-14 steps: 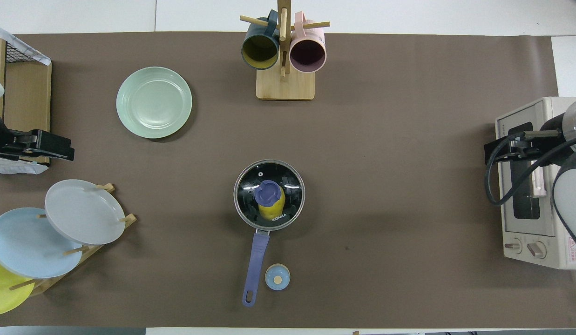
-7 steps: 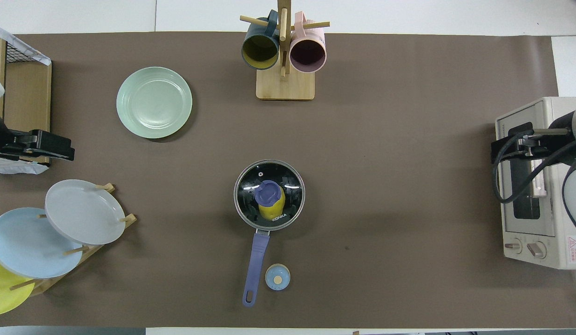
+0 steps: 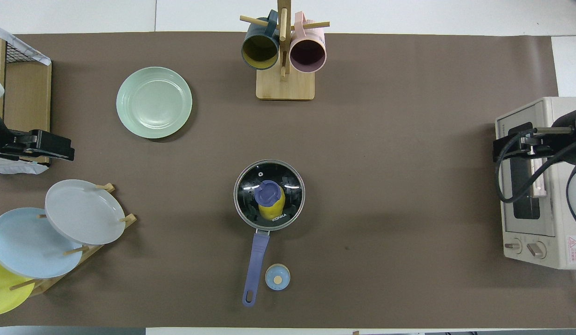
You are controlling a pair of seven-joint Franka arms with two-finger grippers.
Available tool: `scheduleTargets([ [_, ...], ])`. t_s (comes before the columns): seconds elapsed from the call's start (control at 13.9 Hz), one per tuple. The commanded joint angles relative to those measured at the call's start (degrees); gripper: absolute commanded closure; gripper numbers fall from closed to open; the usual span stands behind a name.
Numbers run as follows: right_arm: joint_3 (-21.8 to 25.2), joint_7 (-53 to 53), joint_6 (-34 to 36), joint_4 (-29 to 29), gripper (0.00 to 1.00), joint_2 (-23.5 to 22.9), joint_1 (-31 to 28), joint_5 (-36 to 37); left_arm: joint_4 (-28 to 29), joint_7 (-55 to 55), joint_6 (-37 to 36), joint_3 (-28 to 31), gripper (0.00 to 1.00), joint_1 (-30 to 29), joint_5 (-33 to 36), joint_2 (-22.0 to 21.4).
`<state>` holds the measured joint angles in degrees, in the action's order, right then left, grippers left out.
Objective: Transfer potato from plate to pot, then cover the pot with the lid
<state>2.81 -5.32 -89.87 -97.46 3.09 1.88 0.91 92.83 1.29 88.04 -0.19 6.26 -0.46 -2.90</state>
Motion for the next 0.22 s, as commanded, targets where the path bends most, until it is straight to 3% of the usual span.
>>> scheduleTargets([
  [0.0, 0.3, 1.5, 1.0, 0.9, 0.0, -0.2, -0.1, -1.0, 1.3, -0.7, -0.4, 0.1, 0.0, 0.2, 0.8, -1.2],
  [0.14, 0.3, 1.5, 0.8, 0.8, 0.0, -0.2, 0.1, -1.0, 1.2, -0.7, -0.3, 0.1, 0.0, 0.2, 0.8, -1.2],
])
